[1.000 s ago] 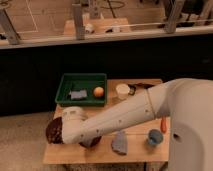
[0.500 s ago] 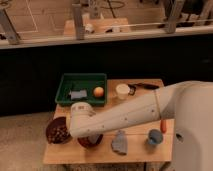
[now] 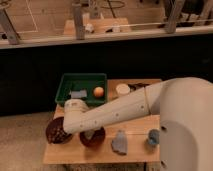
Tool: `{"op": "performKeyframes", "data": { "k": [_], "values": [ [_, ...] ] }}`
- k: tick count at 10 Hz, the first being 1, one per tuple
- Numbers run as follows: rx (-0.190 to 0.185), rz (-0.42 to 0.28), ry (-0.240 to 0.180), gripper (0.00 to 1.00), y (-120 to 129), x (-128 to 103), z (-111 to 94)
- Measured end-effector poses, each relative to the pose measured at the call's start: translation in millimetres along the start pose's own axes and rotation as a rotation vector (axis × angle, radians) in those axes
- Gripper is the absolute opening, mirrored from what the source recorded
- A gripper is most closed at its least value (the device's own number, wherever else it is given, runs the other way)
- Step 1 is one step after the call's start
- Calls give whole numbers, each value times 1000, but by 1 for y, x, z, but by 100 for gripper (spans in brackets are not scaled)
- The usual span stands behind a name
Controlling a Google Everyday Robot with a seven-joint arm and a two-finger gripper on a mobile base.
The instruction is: Wipe red bowl with eraser
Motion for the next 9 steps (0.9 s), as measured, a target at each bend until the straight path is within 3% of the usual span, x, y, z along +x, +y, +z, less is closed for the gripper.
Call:
{"op": "performKeyframes", "data": {
  "k": [4,6,9],
  "values": [
    [43,-35,-42,0,3,-23,-23],
    [28,-47,-48,0,23,-36,-30],
    [-19,-5,-35,0,51,-17,-16]
  ]
}}
